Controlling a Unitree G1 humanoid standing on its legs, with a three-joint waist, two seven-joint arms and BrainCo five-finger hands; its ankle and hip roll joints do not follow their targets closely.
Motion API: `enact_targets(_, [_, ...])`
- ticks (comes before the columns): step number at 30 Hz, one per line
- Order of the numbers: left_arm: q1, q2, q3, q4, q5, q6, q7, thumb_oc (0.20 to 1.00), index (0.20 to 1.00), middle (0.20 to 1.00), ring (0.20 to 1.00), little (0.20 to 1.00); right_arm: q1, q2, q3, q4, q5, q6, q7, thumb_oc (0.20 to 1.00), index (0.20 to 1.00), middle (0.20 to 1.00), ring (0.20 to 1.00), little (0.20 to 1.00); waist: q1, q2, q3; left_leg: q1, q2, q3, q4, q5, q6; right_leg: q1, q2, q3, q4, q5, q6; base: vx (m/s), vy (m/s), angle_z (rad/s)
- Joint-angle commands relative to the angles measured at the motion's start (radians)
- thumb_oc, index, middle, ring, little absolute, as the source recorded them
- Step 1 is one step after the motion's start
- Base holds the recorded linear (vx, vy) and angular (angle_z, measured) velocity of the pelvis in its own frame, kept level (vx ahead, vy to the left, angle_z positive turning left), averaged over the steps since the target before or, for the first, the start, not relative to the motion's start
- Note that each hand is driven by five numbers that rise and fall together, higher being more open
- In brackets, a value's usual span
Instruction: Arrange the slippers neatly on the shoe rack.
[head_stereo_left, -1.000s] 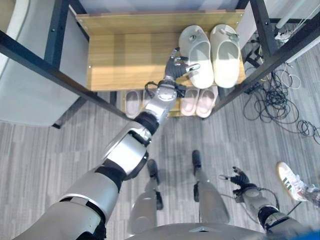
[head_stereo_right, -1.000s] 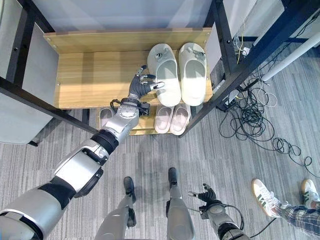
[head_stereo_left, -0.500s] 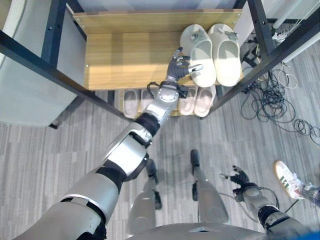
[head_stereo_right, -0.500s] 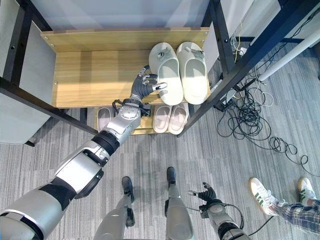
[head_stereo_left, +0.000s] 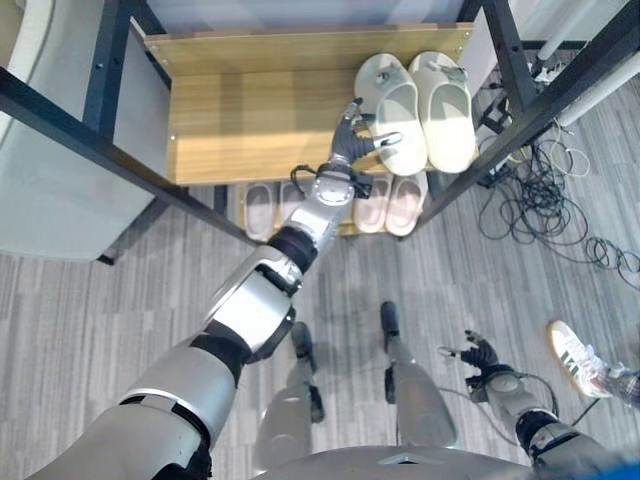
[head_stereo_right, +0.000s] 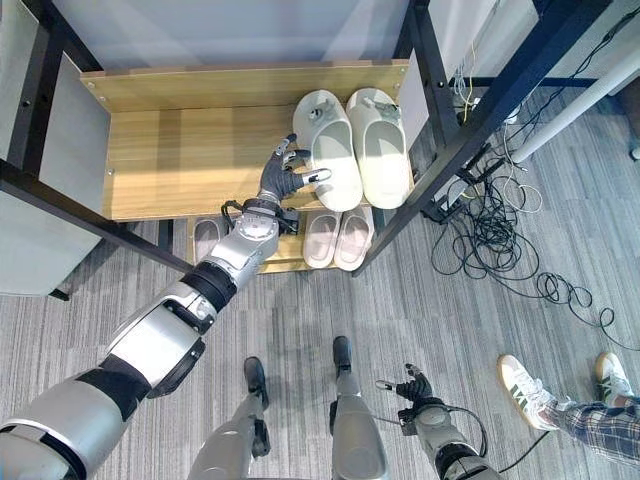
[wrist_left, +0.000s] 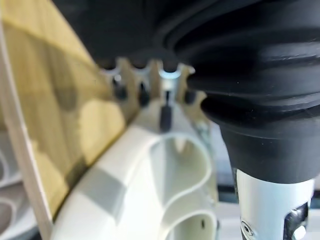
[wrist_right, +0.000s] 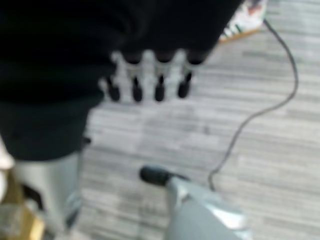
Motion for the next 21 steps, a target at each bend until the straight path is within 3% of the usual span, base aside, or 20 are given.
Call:
enact_targets(1, [-0.051,0.004,0.072,-0.059,0.004,-0.059,0.005,1.000,1.000,1.000,1.000,1.000,-0.013,-0.079,0.026,-0.013,0.020,-0.022,0.004,1.000,1.000,1.000,1.000,1.000,0.018,0.055,0.017,-0.149,0.025,-0.142,0.147,-0.082,-0.016,-0.033,-0.002,-0.015,0.163,-0.184,0.029,0.00,0.000,0.00])
enact_targets(5, [0.035,0.077,0.032,-0.271,0.149,-0.065,0.016,1.000,1.000,1.000,1.000,1.000,0.000,-0.064,-0.011,-0.010,0.021,-0.019,0.011,1.000,1.000,1.000,1.000,1.000,0.043,0.067,0.012,-0.138,0.022,-0.146,0.159,-0.092,-0.016,-0.010,-0.009,-0.026,0.164,-0.190,0.031,0.02,-0.007,0.01])
enact_targets(10, [0.122,0.123,0.052,-0.425,0.177,-0.082,0.012,1.000,1.000,1.000,1.000,1.000,0.011,-0.055,-0.036,-0.007,0.026,-0.023,0.011,1.000,1.000,1.000,1.000,1.000,0.058,0.068,0.017,-0.140,0.020,-0.152,0.164,-0.095,-0.016,-0.003,-0.010,-0.036,0.163,-0.193,0.029,-0.01,-0.026,0.07])
enact_targets(12, [0.309,0.232,0.099,-0.682,0.194,-0.110,-0.052,1.000,1.000,1.000,1.000,1.000,0.035,-0.026,-0.087,0.001,0.034,-0.029,0.005,1.000,1.000,1.000,1.000,1.000,0.091,0.078,0.025,-0.142,0.019,-0.159,0.171,-0.098,-0.016,0.005,-0.012,-0.047,0.161,-0.194,0.029,-0.03,-0.047,0.08])
enact_targets(13, [0.313,0.234,0.100,-0.687,0.194,-0.108,-0.053,1.000,1.000,1.000,1.000,1.000,0.036,-0.025,-0.086,0.000,0.034,-0.029,0.005,1.000,1.000,1.000,1.000,1.000,0.090,0.077,0.024,-0.142,0.019,-0.159,0.171,-0.098,-0.016,0.006,-0.012,-0.048,0.160,-0.194,0.029,-0.02,-0.029,0.04])
enact_targets(16, [0.508,0.341,0.172,-0.877,0.221,-0.123,-0.108,1.000,1.000,1.000,1.000,1.000,0.061,-0.012,-0.131,0.008,0.037,-0.030,0.004,1.000,1.000,1.000,1.000,1.000,0.120,0.085,0.023,-0.134,0.020,-0.166,0.174,-0.101,-0.018,0.023,-0.012,-0.059,0.156,-0.195,0.030,0.01,-0.033,0.09])
enact_targets(18, [0.827,0.482,0.245,-1.099,0.130,-0.122,-0.272,1.000,1.000,1.000,1.000,1.000,0.095,-0.007,-0.171,0.024,0.006,-0.019,0.007,1.000,1.000,1.000,1.000,1.000,0.172,0.094,0.005,-0.112,0.021,-0.174,0.180,-0.109,-0.017,0.063,-0.012,-0.081,0.152,-0.201,0.031,0.05,-0.042,0.14])
enact_targets(21, [1.122,0.583,0.292,-1.232,-0.015,-0.106,-0.413,1.000,1.000,1.000,1.000,1.000,0.118,-0.012,-0.173,0.032,-0.030,-0.018,0.006,1.000,1.000,1.000,1.000,1.000,0.190,0.099,-0.004,-0.090,0.025,-0.176,0.175,-0.112,-0.018,0.097,-0.007,-0.097,0.132,-0.197,0.035,0.00,-0.018,0.50])
